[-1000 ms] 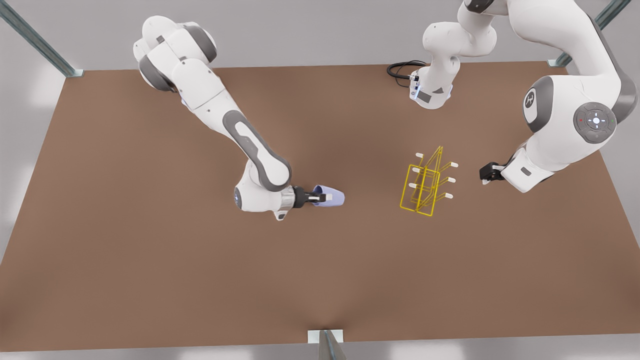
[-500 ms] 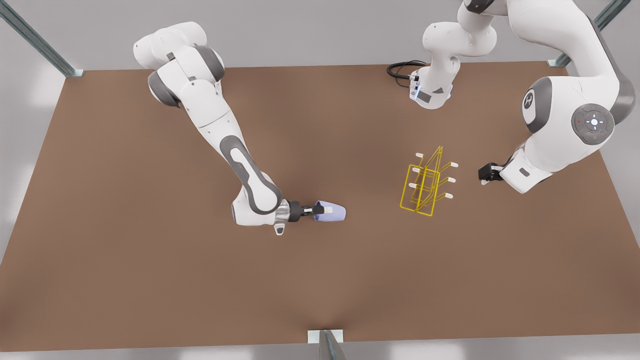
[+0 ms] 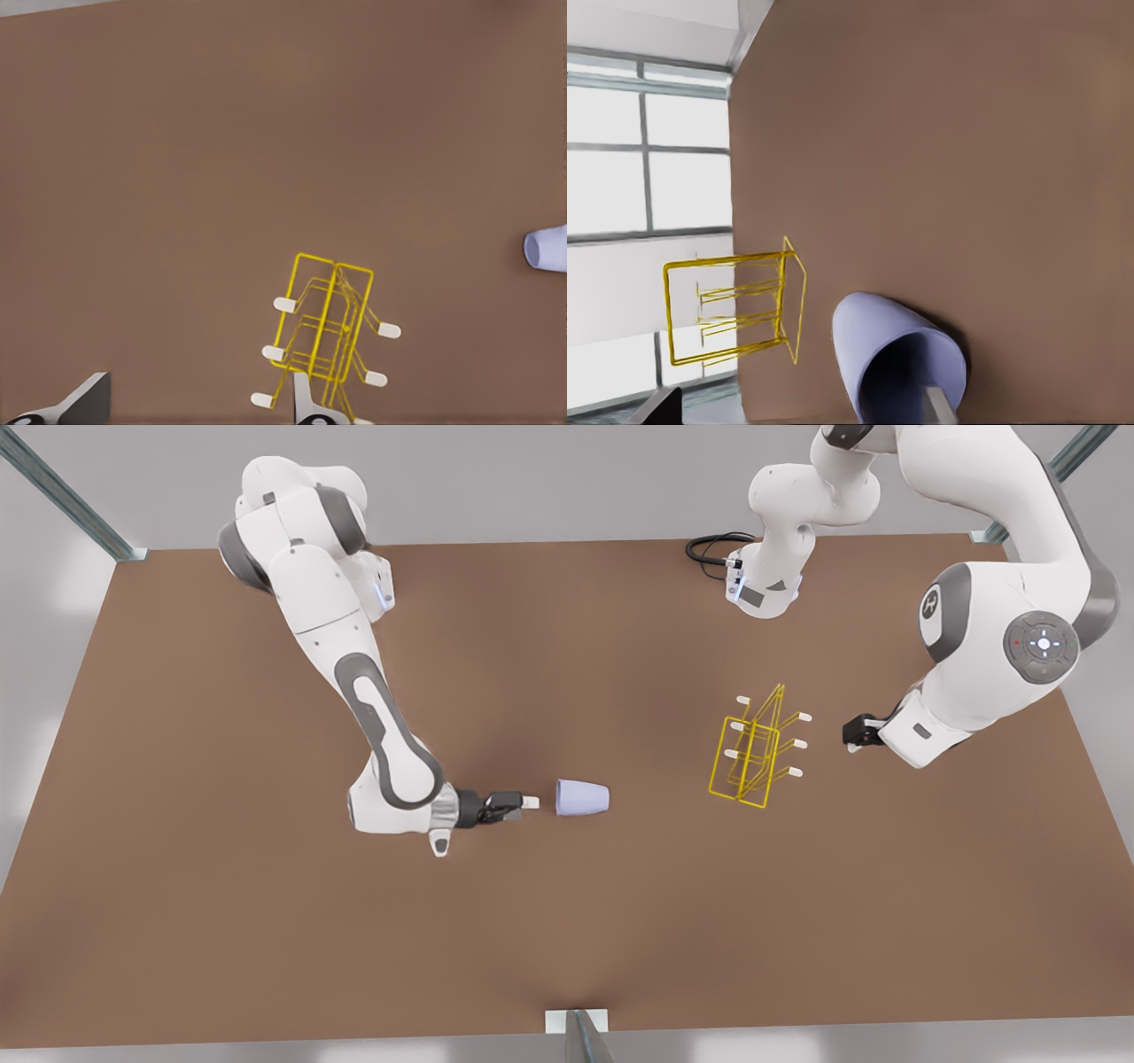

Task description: Place the cup on the cup holder

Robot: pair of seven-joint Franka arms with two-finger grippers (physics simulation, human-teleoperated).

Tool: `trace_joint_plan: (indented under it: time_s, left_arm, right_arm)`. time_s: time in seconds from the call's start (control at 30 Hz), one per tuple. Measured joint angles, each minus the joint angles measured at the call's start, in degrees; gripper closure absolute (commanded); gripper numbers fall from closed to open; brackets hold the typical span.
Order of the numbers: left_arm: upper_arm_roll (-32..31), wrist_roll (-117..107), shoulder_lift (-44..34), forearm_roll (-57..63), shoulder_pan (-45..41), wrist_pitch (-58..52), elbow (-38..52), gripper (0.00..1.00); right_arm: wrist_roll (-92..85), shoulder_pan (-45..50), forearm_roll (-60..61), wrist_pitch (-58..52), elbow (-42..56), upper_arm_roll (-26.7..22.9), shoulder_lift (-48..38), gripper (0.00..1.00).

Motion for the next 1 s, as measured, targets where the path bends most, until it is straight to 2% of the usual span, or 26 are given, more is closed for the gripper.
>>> trace_joint_plan:
  time_s: [0.07, 0.1, 0.17, 0.2, 0.27, 0.37, 0.5, 0.6, 0.83, 1.0]
  left_arm:
    - [0.0, -0.3, -0.1, -0.1, -2.4, -0.4, 0.1, 0.0]
    - [-0.1, -0.4, 0.4, -0.3, -4.5, -0.5, 0.3, 0.0]
    - [-4.4, 0.4, 4.5, -0.3, -7.4, -0.6, 3.7, 0.0]
    - [-6.8, 1.2, 7.5, -0.3, -8.6, -0.6, 6.4, 0.0]
    - [-11.5, 3.4, 13.8, -0.4, -9.6, 0.4, 10.5, 0.0]
    - [-15.1, 9.1, 20.7, -0.6, -12.0, 4.7, 11.9, 0.0]
    - [-16.7, 19.7, 26.2, -2.2, -13.3, 12.5, 11.6, 0.0]
    - [-17.1, 26.4, 29.2, -2.6, -16.0, 17.0, 11.5, 0.0]
    - [-17.1, 40.8, 32.6, -2.8, -19.7, 23.9, 11.4, 0.0]
    - [-16.8, 48.6, 33.6, -1.5, -20.9, 25.6, 10.8, 0.0]
  right_arm:
    - [0.3, -4.8, -12.0, -3.0, -1.0, -1.8, -7.0, 0.0]
    - [0.5, -6.0, -18.6, -5.4, -1.2, -5.3, -10.1, 0.0]
    - [2.0, -10.5, -35.7, -10.6, -1.5, -8.6, -19.2, 0.0]
    - [3.5, -13.0, -44.4, -12.8, -1.3, -7.8, -22.4, 0.0]
    - [6.7, -19.4, -58.5, -17.1, 1.2, -2.2, -26.7, 0.0]
    - [11.0, -19.3, -69.9, -23.3, 6.4, -1.9, -28.2, 0.0]
    - [15.6, -18.6, -75.3, -28.7, 13.1, -3.8, -26.9, 0.0]
    - [18.4, -21.0, -74.2, -30.5, 15.5, -4.4, -26.1, 0.0]
    - [23.5, -20.3, -75.4, -32.1, 16.3, -4.0, -24.5, 0.0]
    - [26.1, -20.4, -75.6, -29.5, 17.8, -4.1, -24.1, 0.0]
